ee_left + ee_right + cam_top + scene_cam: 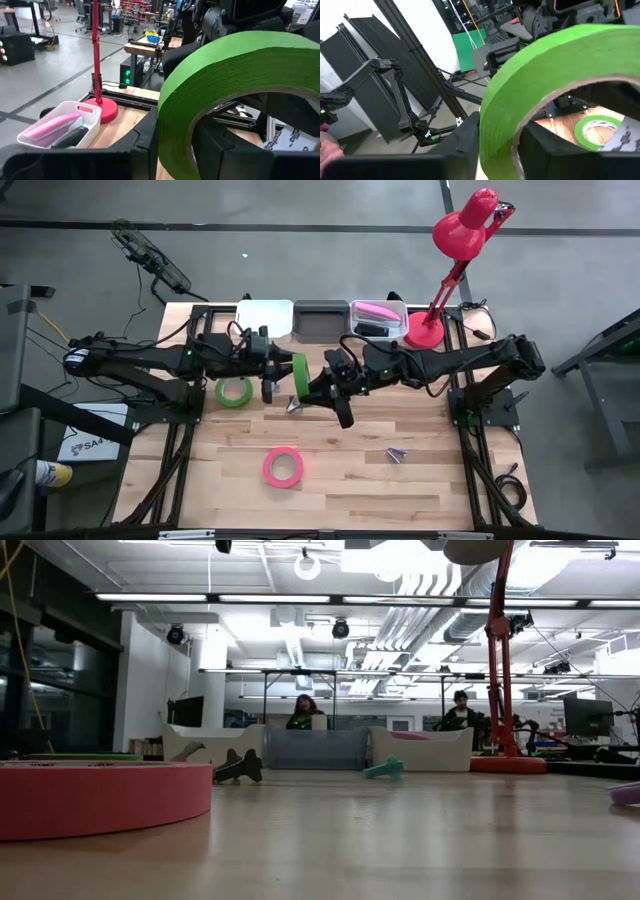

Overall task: Pick and place Stapler, Stapler remover, tape
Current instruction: Put the right green tape into the black bin

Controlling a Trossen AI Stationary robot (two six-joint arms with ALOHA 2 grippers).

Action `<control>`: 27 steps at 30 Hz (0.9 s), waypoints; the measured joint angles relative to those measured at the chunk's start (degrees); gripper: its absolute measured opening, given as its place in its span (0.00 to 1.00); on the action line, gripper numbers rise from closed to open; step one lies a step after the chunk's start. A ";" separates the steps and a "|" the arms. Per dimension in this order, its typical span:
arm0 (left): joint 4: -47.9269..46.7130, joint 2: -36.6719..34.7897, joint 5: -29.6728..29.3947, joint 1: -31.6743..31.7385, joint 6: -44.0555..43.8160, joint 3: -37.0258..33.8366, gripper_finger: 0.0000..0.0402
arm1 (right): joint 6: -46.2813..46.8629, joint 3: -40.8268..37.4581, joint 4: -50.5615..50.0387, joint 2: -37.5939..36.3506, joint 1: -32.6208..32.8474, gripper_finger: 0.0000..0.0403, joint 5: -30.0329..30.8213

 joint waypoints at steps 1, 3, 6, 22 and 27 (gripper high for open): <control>-0.18 0.00 -0.08 0.00 -0.36 -0.04 0.20 | -0.21 0.02 -0.20 -0.10 0.00 0.31 0.08; -0.29 0.00 -0.32 -0.02 -0.68 -0.04 0.20 | 0.06 0.02 -0.64 -0.28 -0.04 0.43 0.50; -1.09 -0.02 -2.64 -0.02 -0.85 -0.04 0.20 | 1.33 0.02 -1.95 -1.00 -0.05 0.57 1.05; -13.11 0.08 -12.05 8.95 -13.87 -0.04 0.20 | 3.47 0.02 -26.63 -13.47 -0.04 0.65 21.71; -15.72 2.35 -5.37 17.97 -17.02 -0.04 0.20 | 5.03 0.02 -36.27 -16.37 -0.11 0.65 29.84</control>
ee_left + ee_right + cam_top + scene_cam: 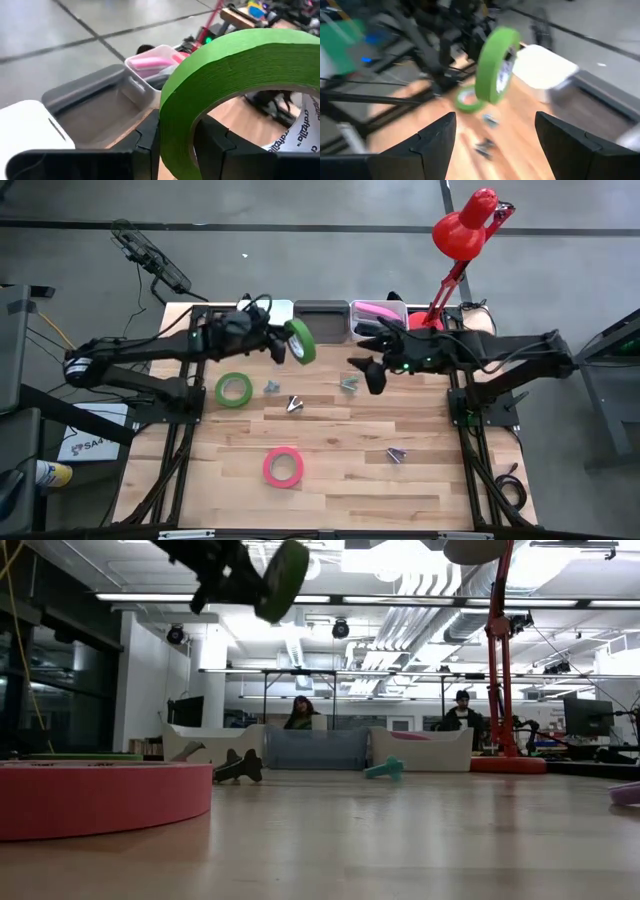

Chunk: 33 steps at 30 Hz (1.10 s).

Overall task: Pick and place Stapler, Stapler remover, tape
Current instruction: Put the right green tape into the black bin

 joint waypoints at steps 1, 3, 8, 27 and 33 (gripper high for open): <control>0.27 0.84 1.62 1.69 -0.68 0.04 0.20 | 0.51 0.00 -2.01 -0.33 0.00 0.65 1.47; 0.14 2.96 4.45 4.83 -1.75 0.06 0.20 | 1.41 0.00 -5.88 -0.95 0.00 0.65 4.24; -1.36 10.16 8.30 11.07 -4.51 1.73 0.20 | 4.71 0.00 -14.94 -1.58 -1.07 0.65 9.69; -34.04 45.11 7.45 19.25 -2.48 45.45 0.20 | 2.36 -0.02 -33.36 -1.57 -14.92 0.65 7.82; -38.99 49.57 7.46 21.55 -6.45 50.66 0.20 | 0.43 -0.02 -35.66 -1.57 -16.14 0.65 6.16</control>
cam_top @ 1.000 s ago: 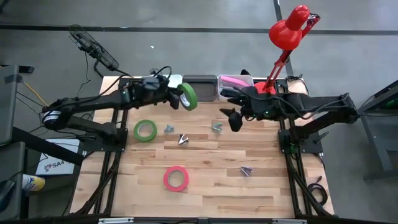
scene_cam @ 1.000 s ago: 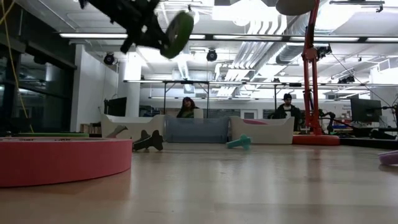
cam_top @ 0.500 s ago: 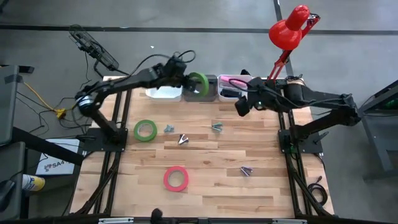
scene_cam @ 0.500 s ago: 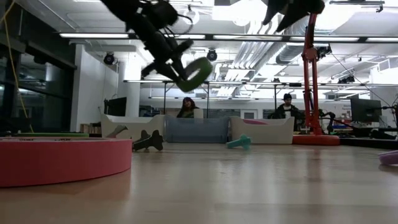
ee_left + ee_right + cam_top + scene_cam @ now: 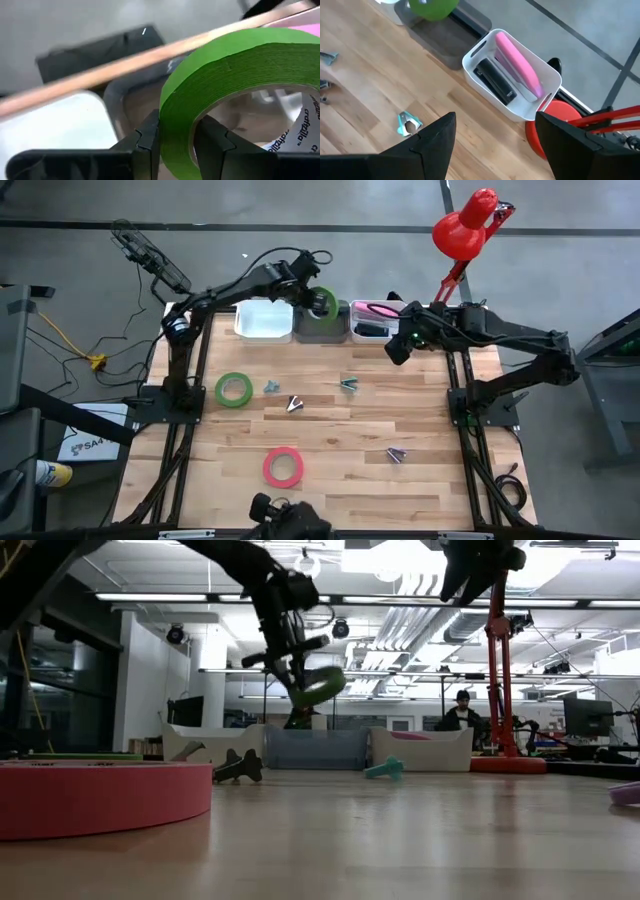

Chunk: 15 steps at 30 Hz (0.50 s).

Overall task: Pick and place Stapler, Stapler remover, tape
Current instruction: Put the right green tape into the black bin

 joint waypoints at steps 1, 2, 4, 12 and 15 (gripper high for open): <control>-1.20 0.65 0.91 0.54 -1.03 0.00 0.20 | -0.16 0.00 -0.03 0.00 -0.05 0.65 -0.01; -2.40 1.28 1.98 0.94 -1.92 -0.02 0.20 | -0.24 0.00 -0.02 0.00 -0.18 0.65 0.00; -2.81 2.70 3.98 1.72 -3.09 -0.02 0.20 | -0.26 0.00 0.01 0.00 -0.34 0.65 -0.01; -3.49 5.80 7.23 3.68 -3.83 -0.02 0.20 | -1.08 0.00 0.31 0.00 -0.34 0.65 1.14; -3.56 6.56 6.91 3.73 -4.19 -0.02 0.20 | -0.65 0.00 0.31 0.00 -0.34 0.65 1.17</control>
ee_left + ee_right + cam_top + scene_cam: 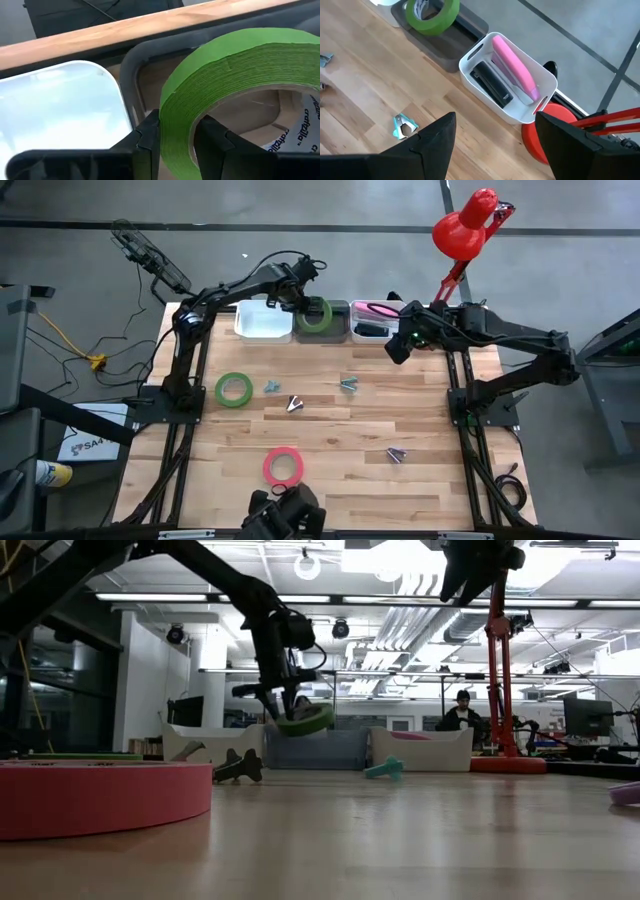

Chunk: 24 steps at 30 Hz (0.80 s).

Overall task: Pick and place Stapler, Stapler remover, tape
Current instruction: Put the right green tape into the black bin

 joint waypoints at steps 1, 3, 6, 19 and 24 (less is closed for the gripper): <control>0.01 0.09 0.01 0.04 -0.03 0.00 0.20 | -0.02 0.00 0.01 0.01 0.00 0.65 0.02; -0.17 0.12 0.23 0.30 -0.03 0.00 0.20 | -0.03 0.00 0.03 0.02 0.00 0.65 0.47; 0.22 0.44 0.17 0.22 -0.95 0.00 0.20 | -0.01 0.00 0.27 0.04 0.00 0.65 1.05; 0.19 2.58 0.17 0.15 -2.76 -0.02 0.20 | -0.42 0.00 3.17 0.04 0.00 0.65 1.21; 0.22 2.68 0.52 0.20 -3.32 -0.02 0.20 | -0.31 0.00 3.20 0.04 0.00 0.65 1.02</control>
